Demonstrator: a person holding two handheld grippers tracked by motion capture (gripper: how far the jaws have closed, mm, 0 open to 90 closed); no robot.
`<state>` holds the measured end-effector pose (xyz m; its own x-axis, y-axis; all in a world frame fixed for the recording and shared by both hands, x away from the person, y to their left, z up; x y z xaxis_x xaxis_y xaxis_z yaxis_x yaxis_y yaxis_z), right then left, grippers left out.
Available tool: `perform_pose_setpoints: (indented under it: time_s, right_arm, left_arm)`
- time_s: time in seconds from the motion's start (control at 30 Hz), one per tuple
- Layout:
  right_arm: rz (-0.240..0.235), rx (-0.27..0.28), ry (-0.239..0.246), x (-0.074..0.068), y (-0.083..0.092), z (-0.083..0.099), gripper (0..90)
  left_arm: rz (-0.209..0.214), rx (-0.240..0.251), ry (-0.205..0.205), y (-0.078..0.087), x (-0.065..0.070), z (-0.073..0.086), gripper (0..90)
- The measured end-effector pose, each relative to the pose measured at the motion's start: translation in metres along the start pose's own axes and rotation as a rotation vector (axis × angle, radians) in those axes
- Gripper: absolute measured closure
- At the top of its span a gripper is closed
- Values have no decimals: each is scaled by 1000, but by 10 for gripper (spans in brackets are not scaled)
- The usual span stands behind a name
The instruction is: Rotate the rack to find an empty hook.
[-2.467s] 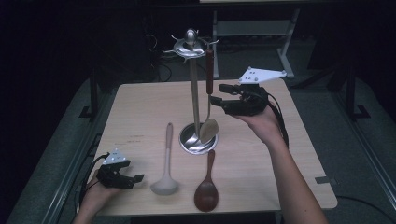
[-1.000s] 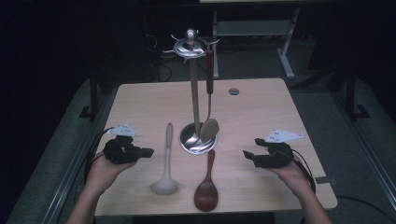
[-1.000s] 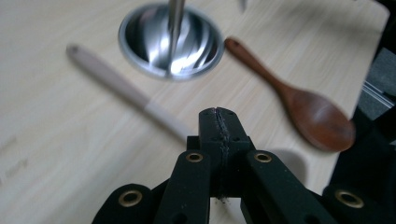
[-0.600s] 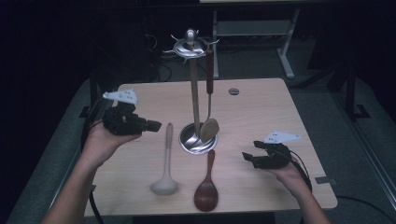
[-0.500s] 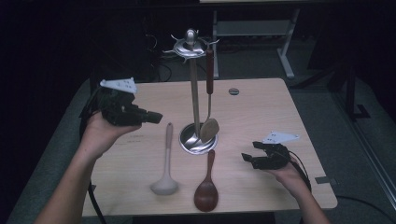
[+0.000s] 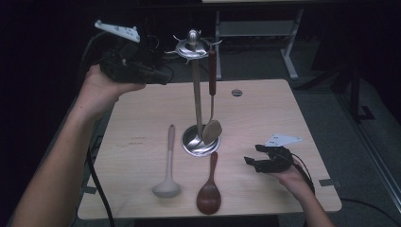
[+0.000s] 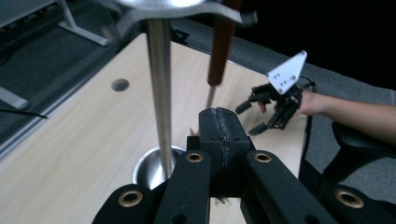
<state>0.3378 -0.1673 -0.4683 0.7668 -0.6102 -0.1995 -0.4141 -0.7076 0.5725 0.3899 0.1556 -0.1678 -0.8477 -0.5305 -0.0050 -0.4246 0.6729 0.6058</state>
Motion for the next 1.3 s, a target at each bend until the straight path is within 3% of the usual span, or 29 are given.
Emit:
perform_pose_setpoints:
  time_s: [0.2, 0.4, 0.47, 0.6, 1.13, 1.3]
  right_arm:
    - [2, 3, -4, 1, 2, 0, 316]
    - [0, 2, -2, 0, 1, 0, 317]
    - [0, 2, -2, 1, 2, 0, 317]
    - [2, 8, 2, 3, 3, 1, 317]
    - [3, 9, 1, 3, 4, 0, 319]
    - [4, 9, -7, 3, 5, 1, 319]
  left_arm:
    - [-31, 23, 4, 1, -10, -21, 899]
    - [-51, 29, 18, -2, -19, -32, 899]
    - [-68, 27, 18, -3, -22, -34, 900]
    - [-60, 28, 29, -4, -27, -34, 900]
    - [-138, 27, 54, -13, -53, -42, 900]
    - [-111, 44, 69, -8, -51, -43, 900]
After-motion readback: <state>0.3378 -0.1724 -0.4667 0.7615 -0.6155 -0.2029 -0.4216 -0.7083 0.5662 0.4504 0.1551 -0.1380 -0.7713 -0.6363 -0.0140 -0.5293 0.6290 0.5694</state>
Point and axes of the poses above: each handheld gripper's, and its own axes: y roughly backward along the jaws, z roughly out of its underside, x roughly to its right, the point moved 6 cm from there along -y, roughly forward along the jaws, and after that the axes turned 9 degrees about -z, right-handed, at the moved point
